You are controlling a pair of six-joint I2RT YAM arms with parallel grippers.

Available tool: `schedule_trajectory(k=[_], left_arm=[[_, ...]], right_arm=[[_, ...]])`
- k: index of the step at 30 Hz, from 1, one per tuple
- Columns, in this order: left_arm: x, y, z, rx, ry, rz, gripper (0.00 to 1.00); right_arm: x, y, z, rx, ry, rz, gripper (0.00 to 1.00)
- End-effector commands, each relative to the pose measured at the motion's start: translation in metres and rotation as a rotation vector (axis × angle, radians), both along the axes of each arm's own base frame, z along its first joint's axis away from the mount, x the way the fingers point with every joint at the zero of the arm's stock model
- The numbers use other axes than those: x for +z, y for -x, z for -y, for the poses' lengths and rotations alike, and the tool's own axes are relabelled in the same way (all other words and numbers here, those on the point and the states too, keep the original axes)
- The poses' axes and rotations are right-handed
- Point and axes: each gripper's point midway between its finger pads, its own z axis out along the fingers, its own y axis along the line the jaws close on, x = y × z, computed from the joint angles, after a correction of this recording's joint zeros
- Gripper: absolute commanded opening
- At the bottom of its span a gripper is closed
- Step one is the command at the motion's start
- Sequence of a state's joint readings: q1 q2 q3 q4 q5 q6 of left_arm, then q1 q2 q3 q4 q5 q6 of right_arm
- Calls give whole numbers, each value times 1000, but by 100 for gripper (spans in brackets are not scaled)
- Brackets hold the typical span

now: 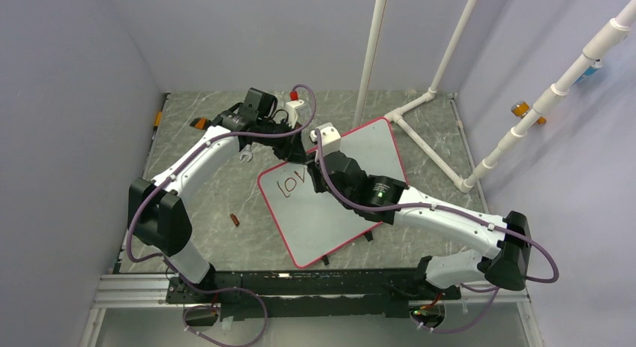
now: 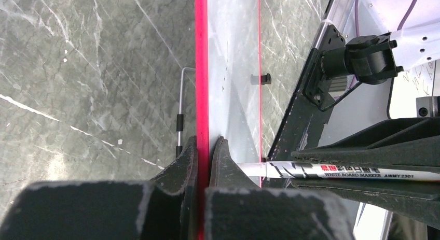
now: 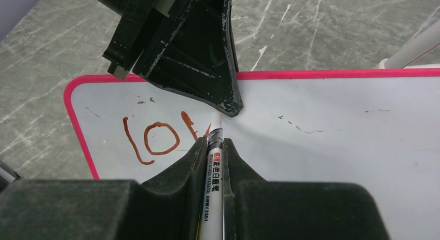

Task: Write a sentence on the whiteboard
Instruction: Write a sentence.

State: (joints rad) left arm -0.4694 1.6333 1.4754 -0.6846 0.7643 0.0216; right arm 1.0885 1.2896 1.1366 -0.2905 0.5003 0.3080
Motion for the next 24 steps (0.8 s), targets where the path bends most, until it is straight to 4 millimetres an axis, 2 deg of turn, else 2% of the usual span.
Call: schedule_trajectory(k=[1,14,19,24], left_arm=[[7,-33,-15,45,-107,275,0],[6,-34,-15,51,-110,275,0],[7,-34,-15,50,-108,276,0],[6,-34,-15,49,-111,275,0]], right_arm=[[8,-13,3,-34,27,35,0],[28,12,24,-7,-99,10,0],[22,15,34,-24,-96,7,0],[14,14,33,-26,-86,-1,0]])
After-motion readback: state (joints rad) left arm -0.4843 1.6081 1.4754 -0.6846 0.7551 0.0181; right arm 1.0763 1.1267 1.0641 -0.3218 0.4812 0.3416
